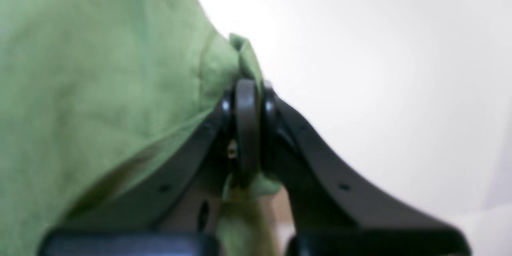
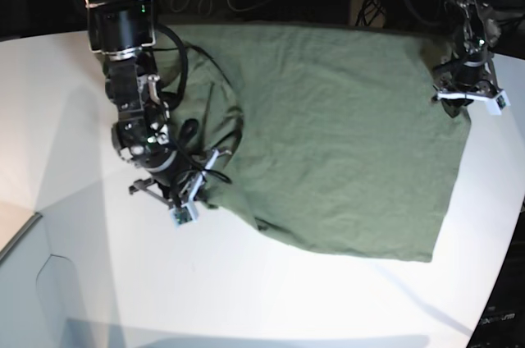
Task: Layout the t-shirt on the table in an organized manner, then fold the t-shirt properly
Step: 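Drag the held shirt side with the right gripper toward the hem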
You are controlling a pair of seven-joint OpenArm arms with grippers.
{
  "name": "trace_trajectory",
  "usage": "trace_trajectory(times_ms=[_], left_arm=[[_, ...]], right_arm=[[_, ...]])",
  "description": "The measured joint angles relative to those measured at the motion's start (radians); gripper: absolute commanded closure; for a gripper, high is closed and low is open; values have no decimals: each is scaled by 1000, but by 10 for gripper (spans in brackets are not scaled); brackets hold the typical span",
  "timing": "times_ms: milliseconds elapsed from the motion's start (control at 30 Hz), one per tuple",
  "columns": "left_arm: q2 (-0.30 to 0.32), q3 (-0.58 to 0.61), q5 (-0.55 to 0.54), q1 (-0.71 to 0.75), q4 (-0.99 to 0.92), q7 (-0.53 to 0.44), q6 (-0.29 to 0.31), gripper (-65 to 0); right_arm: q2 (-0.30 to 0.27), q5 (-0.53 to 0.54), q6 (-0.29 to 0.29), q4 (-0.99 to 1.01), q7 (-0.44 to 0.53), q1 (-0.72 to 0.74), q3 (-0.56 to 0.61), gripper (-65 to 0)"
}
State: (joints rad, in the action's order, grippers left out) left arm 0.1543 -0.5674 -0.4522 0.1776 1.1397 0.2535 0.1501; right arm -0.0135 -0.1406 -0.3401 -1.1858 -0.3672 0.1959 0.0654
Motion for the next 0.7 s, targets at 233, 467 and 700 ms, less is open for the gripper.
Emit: trace_trajectory(times_ms=[233,467,700], left_arm=[[0,0,0,-1,-1,0,0,-238],[2,0,-5,-5,-32,-30,11,-238],[8,0,-8,-9,-54,-49,16,-238]], right_arm=[[0,6,0,-113,0,-9,0,0],[-3,3,-1,-116,-5,36,-6,0],[-14,5,0,-31,94,174,-13,0]])
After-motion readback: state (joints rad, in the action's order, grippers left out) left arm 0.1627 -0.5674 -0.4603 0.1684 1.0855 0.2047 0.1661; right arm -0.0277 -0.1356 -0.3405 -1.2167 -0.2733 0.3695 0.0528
